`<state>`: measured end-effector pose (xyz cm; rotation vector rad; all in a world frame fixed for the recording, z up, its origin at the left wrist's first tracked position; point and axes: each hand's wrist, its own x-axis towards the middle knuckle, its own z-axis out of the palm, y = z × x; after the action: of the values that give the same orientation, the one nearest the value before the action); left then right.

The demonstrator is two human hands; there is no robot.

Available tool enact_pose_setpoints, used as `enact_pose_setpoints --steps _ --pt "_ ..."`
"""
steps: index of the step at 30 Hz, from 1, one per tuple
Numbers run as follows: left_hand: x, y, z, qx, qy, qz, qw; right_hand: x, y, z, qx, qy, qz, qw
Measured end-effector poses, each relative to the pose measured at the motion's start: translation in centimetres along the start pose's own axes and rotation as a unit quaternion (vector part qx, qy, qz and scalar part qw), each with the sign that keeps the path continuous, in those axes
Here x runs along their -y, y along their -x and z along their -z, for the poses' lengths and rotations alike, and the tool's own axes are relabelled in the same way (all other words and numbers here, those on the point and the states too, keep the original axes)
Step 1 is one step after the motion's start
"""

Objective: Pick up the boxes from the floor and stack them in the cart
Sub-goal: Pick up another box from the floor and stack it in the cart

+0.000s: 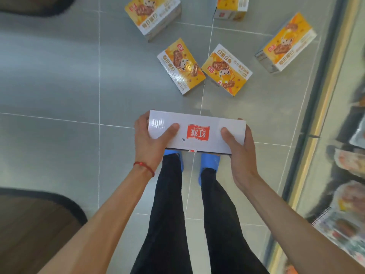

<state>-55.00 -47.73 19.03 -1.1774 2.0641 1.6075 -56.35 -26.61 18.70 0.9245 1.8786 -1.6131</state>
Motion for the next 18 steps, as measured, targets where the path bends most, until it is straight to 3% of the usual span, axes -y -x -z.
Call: enact_pose_setpoints --steps 2,7,18 --pt "-0.8 2.5 1.3 0.011 0.024 0.002 1.0 1.0 1.9 0.5 0.019 0.014 0.012 1.0" --pt "-2.0 8.8 2.3 -0.053 0.08 -0.008 0.995 2.9 5.3 2.9 0.047 0.051 0.046 0.996" --pt "0.4 24.9 2.7 -0.2 0.257 0.004 0.945 5.5 14.5 8.3 0.221 0.178 0.132 0.95"
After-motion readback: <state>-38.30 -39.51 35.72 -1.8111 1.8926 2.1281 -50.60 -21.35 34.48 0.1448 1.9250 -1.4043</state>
